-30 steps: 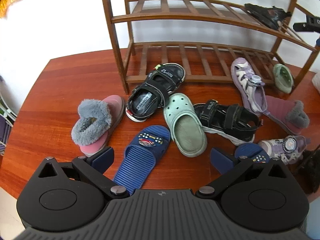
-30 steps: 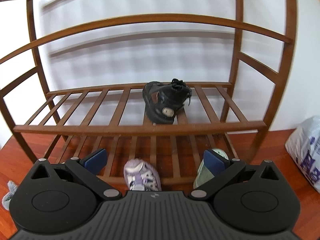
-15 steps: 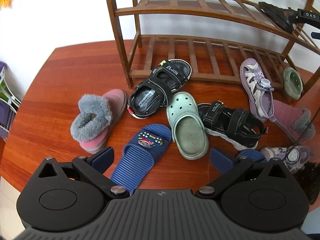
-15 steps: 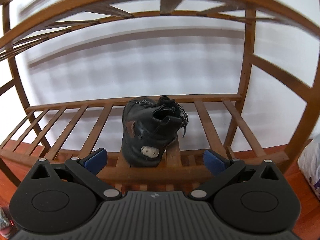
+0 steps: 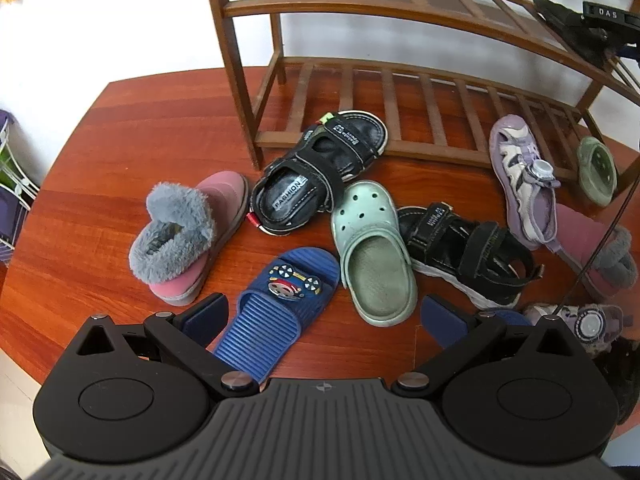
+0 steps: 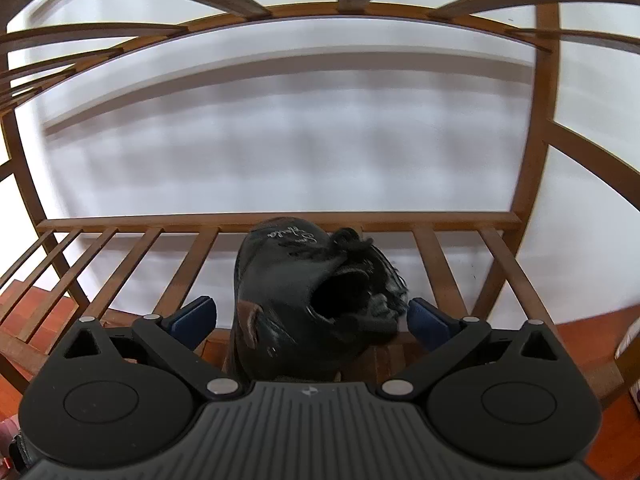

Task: Organize scattered shoes
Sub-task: 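Reach the right tool to the black shoe on the middle shelf and grasp it, then lift the black shoe off the shelf with the right tool and lower it toward the table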

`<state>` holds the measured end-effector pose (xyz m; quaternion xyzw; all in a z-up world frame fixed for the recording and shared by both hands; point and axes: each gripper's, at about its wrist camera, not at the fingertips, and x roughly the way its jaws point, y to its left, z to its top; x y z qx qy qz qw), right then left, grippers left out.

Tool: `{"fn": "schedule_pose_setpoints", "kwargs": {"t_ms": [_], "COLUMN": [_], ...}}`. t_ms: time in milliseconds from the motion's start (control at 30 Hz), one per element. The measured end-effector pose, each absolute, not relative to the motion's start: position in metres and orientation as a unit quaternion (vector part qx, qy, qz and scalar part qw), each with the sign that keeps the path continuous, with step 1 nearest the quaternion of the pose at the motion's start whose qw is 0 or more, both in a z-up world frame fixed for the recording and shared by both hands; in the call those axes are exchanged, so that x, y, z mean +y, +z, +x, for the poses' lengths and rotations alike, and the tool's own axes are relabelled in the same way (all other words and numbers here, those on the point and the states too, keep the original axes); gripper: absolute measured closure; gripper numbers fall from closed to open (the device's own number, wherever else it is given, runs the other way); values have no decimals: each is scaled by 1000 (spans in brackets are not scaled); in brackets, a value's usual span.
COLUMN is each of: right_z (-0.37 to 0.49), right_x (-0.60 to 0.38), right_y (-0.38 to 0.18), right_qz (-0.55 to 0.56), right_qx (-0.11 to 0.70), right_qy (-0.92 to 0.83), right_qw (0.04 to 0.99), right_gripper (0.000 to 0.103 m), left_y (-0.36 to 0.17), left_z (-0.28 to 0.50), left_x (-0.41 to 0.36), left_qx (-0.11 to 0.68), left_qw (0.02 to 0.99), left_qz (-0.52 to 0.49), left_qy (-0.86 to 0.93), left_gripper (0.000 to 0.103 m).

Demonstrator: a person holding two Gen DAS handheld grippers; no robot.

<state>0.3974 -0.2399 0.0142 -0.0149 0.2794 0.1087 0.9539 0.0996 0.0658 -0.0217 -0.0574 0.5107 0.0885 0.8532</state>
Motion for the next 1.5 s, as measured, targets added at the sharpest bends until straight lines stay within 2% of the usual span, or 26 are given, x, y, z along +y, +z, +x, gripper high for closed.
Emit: {"fn": "schedule_pose_setpoints", "kwargs": {"t_ms": [100,267,467,600,1033,1500], "right_z": [400,405,399,389,349,225], "right_x": [-240,-241,-236,-231,-235,-212], "right_y": [12,8,19,35,69,104], "right_qz": [-20,-28,-35,-33,-32,-35], "right_qx": [277,273,263,247,229,213], "right_qy": [110,112,115,120,131,171], "right_qw": [954,955,957,961,964,961], "right_gripper": [12,12,19,30,36,43], "left_y": [-26,-38,-45,-50,-43,-48], "left_z": [103,103,98,92,83,68], "left_x": [72,84,96,104,98,66], "left_qx": [508,512,515,515,501,504], "left_qw": [854,848,843,841,852,860], "left_qz": [-72,-85,-102,-111,-108,-85], "left_qy": [92,105,115,124,103,9], "left_gripper": [0,0,0,0,0,0]}}
